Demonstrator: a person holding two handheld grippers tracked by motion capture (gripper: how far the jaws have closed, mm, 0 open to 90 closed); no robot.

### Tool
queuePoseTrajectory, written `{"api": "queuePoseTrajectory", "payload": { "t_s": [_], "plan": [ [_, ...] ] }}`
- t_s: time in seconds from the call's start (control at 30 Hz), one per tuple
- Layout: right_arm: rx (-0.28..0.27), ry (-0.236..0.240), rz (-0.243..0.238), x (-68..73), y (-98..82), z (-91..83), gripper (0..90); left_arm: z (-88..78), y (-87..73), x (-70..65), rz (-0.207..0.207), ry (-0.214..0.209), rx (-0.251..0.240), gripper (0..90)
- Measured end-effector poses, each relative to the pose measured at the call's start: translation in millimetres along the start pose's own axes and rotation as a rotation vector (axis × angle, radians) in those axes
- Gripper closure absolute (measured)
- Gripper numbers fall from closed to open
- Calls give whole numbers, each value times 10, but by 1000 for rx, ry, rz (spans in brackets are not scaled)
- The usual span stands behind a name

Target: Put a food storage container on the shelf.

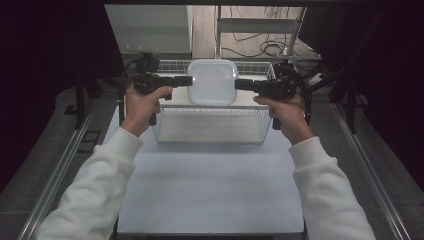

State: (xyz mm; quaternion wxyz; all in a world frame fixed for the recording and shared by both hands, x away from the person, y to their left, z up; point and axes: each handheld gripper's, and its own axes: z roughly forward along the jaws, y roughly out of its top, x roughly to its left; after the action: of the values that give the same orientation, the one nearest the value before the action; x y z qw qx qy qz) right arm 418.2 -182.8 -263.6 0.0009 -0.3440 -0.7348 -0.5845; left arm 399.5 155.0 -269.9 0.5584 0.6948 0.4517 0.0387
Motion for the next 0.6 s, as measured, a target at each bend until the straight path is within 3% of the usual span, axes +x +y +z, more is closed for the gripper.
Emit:
{"api": "queuePoseTrajectory", "payload": {
  "t_s": [0.17, 0.37, 0.6],
  "plan": [
    [-2, -3, -2, -50, 162, 24, 802, 23, 185, 22, 16, 12, 4, 762],
    [-11, 2, 18, -156, 326, 100, 802, 85, 381, 128, -7, 15, 3, 761],
    [-13, 25, 74, -312, 351, 207, 803, 149, 447, 219, -25, 28, 27, 761]
  ]
}}
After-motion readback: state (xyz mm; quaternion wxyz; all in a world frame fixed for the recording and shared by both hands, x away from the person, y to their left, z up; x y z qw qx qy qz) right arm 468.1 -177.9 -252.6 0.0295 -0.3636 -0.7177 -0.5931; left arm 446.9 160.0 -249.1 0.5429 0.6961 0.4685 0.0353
